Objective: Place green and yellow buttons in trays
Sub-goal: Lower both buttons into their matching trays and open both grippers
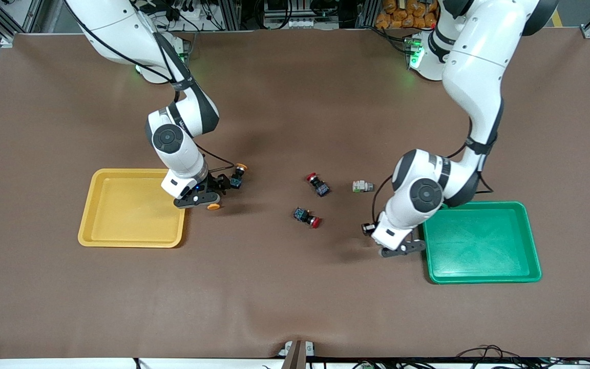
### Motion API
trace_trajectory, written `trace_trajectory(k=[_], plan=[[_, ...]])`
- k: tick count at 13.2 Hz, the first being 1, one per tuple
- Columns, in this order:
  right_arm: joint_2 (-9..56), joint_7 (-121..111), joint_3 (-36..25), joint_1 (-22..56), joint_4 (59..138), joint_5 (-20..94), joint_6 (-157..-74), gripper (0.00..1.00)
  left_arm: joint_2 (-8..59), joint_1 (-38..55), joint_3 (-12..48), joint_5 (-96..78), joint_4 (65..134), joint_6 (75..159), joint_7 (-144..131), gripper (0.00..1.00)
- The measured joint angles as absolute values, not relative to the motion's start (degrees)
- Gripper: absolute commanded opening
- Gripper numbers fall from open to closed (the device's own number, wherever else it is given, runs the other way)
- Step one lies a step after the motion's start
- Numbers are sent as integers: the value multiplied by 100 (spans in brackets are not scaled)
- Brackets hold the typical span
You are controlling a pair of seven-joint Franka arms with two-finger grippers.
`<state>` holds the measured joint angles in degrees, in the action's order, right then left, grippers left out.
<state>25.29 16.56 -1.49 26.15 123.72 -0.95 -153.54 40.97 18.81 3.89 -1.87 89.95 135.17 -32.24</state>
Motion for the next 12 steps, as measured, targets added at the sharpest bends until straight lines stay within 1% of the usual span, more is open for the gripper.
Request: trace_trajectory(k=[2,5,6,7,8,12], plan=[[2657,1651,-159,2593,12360,-115,-15492,100,4003,1715,348,-187,8929,13332,-3224,0],[2810,1649,-159,2593,12305,-117,-15574,100,3966,1428,290,-116,8694,12686,-2957,0],[2851,1648,-159,2593,12278,-117,-15608,67,3960,1330,281,-93,8626,12483,-2734,0],[2882,1646,-157,2594,12261,-118,-15634,30,3955,1232,275,-80,8579,12344,-2518,0],[2900,1644,-154,2595,12255,-119,-15648,0,3954,1145,271,-60,8562,12258,-2313,0],[2890,1645,-148,2598,12217,-119,-15647,0,3954,737,261,95,8560,11901,-1422,0]])
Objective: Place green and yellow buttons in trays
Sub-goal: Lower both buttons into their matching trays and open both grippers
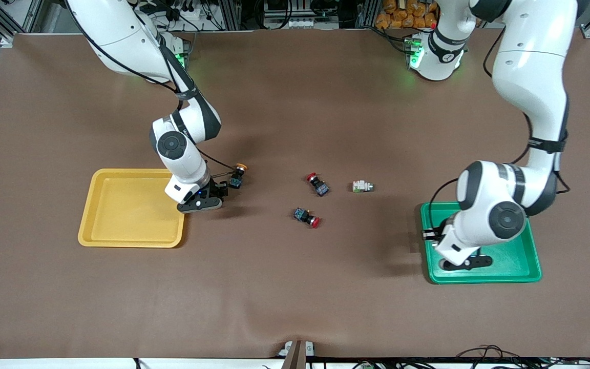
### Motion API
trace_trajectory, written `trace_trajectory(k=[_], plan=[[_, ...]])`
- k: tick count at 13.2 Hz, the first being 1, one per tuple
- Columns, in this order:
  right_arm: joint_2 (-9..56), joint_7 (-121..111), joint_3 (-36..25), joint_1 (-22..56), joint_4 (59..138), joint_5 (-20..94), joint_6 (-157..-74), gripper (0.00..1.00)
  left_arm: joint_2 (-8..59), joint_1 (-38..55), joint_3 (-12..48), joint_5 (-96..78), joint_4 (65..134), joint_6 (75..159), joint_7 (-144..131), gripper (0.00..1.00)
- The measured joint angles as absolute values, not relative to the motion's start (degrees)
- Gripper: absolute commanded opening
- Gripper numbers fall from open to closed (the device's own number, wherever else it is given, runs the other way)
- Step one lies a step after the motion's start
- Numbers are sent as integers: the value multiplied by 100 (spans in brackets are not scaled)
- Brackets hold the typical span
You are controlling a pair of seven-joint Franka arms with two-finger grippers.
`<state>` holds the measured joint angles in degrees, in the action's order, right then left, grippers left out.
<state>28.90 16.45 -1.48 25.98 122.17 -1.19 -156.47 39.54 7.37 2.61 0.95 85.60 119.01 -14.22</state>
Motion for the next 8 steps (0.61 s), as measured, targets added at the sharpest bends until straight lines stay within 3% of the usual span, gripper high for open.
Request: trace_trajectory(k=[5,6,8], plan=[[2878,1646,-160,2595,12202,-119,-15620,0,4102,399,257,237,8603,11794,-904,0],[2878,1646,-160,2595,12201,-119,-15620,0,4171,394,258,310,8608,11794,-899,11],[2867,1647,-160,2595,12183,-119,-15522,0,4298,399,268,405,8619,11794,-899,77]])
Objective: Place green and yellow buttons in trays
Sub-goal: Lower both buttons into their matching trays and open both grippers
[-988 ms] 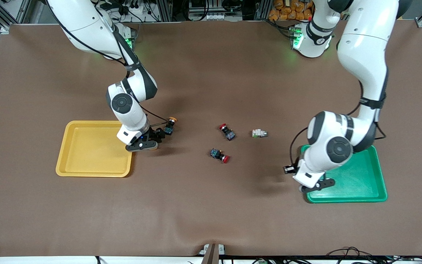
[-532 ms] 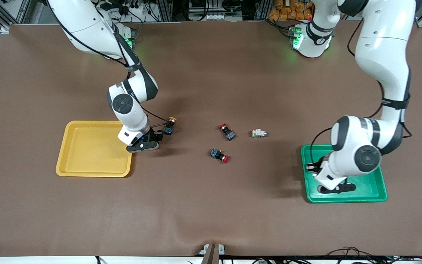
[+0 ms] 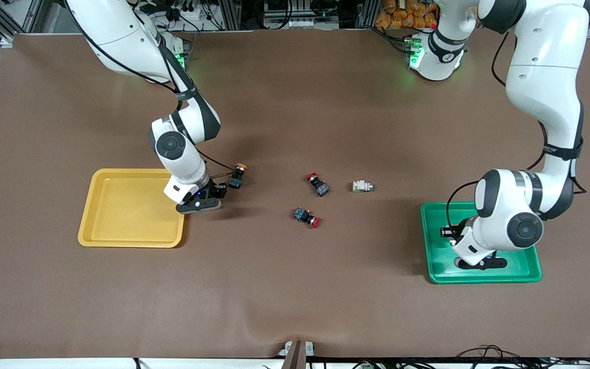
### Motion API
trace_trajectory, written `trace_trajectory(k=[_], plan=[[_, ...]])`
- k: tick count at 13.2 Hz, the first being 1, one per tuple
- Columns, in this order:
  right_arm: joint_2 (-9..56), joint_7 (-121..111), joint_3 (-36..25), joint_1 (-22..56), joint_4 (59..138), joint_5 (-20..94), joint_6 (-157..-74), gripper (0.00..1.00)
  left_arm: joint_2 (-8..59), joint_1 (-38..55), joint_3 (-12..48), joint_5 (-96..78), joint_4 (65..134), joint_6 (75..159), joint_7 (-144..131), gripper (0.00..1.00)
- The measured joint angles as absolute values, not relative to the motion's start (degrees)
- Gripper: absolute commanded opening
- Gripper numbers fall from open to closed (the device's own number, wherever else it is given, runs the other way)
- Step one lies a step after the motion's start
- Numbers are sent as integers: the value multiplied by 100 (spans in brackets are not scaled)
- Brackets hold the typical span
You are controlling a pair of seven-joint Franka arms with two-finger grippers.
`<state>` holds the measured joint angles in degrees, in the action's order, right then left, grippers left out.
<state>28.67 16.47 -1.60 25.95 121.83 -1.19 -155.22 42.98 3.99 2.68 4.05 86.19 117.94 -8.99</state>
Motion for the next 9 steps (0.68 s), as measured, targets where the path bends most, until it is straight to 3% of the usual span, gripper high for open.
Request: trace_trajectory(k=[6,9], plan=[[2164,1649,-160,2558,11923,-119,-14130,0,4317,399,283,542,8534,11800,-791,100],[1966,1423,-161,2337,11790,-119,-13755,0,4040,448,420,542,8508,11672,-797,100]])
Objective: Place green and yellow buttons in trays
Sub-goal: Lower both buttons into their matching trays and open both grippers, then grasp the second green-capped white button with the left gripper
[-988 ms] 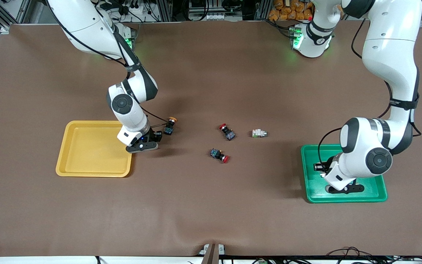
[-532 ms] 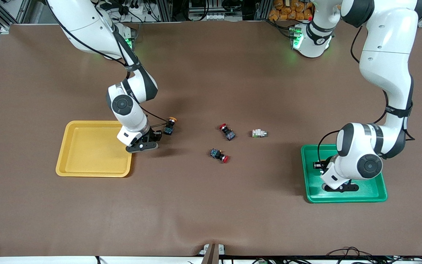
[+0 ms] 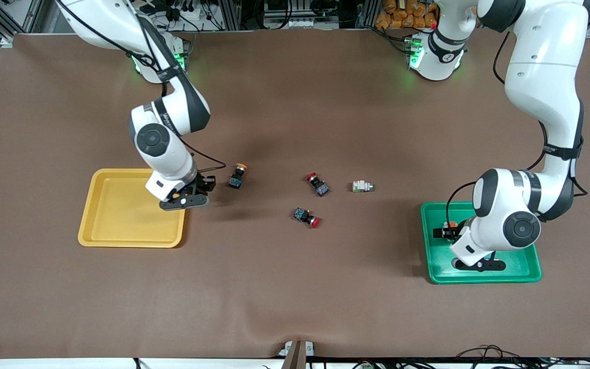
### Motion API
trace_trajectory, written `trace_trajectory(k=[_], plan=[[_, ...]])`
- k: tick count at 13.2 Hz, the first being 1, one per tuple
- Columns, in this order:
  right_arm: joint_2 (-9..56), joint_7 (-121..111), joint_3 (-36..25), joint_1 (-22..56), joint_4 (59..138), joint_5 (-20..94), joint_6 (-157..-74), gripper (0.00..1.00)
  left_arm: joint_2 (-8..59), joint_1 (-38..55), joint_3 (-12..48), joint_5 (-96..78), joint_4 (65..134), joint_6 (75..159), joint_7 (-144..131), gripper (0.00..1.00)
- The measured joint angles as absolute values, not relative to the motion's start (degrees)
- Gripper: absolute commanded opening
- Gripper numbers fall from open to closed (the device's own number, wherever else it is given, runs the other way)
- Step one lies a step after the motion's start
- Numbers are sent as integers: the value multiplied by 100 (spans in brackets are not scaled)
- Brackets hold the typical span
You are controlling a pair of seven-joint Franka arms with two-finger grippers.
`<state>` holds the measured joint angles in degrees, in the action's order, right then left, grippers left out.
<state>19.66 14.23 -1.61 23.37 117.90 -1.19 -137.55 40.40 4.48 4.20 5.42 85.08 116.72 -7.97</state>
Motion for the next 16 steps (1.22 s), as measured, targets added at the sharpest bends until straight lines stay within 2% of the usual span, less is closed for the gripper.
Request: trace_trajectory(k=[6,9,16], plan=[[1939,-677,-180,1019,11744,-117,-13520,0,3810,530,1421,541,8515,11210,-1731,100],[1939,-1147,-176,730,11744,-115,-13483,0,3806,602,1825,541,8631,11068,-2137,100],[1861,-1892,-171,241,11741,-111,-13245,0,3808,1530,1915,551,9257,11264,-3031,100]])
